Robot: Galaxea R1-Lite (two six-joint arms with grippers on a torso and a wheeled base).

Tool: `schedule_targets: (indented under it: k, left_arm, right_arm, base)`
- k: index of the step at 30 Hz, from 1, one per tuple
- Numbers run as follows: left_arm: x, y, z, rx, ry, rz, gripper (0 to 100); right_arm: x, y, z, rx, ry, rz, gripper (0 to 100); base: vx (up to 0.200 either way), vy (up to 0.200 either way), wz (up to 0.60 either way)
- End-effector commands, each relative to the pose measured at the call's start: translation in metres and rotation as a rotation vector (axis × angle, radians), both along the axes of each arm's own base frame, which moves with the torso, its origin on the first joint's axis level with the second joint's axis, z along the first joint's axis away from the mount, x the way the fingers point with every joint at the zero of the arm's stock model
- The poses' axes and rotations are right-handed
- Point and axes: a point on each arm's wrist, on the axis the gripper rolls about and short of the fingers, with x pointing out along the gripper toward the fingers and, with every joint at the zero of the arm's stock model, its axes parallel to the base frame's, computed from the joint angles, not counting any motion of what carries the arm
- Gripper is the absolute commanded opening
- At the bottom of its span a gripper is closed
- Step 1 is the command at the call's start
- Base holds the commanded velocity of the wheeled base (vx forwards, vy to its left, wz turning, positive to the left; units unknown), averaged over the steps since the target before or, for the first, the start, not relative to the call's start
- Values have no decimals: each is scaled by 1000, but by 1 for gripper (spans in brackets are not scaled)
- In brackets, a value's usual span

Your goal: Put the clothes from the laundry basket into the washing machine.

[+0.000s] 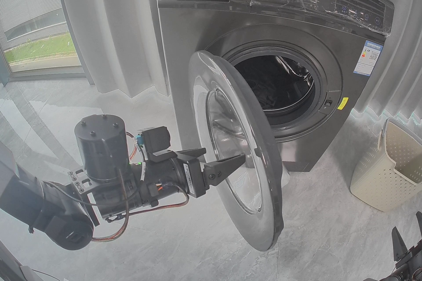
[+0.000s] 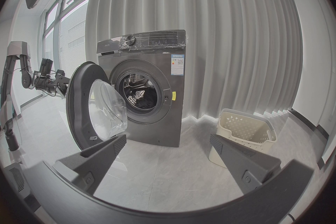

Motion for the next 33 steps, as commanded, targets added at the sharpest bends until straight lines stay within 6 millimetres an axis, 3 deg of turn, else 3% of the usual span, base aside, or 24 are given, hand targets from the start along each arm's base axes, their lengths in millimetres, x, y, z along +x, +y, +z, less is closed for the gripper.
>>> schedule_targets:
  k: [1,15,28,33]
  left_arm:
    - [-2,-1,-9,22,25,-5,100]
    - [18,-36,-14,15,8,31,100]
    - [8,-33,-25,51,35,16,100]
    - [8,-41,-24,43,29,-5,100]
  right_arm:
    - [1,0,-5,0,19,0,100]
    - [1,0,-5,1,19,-1,100]
    - [1,0,-5,0,19,-3,100]
    - [1,0,-5,0,19,-1,100]
  base:
    - [0,0,0]
    - [0,0,0]
    - [0,0,0]
    - [0,0,0]
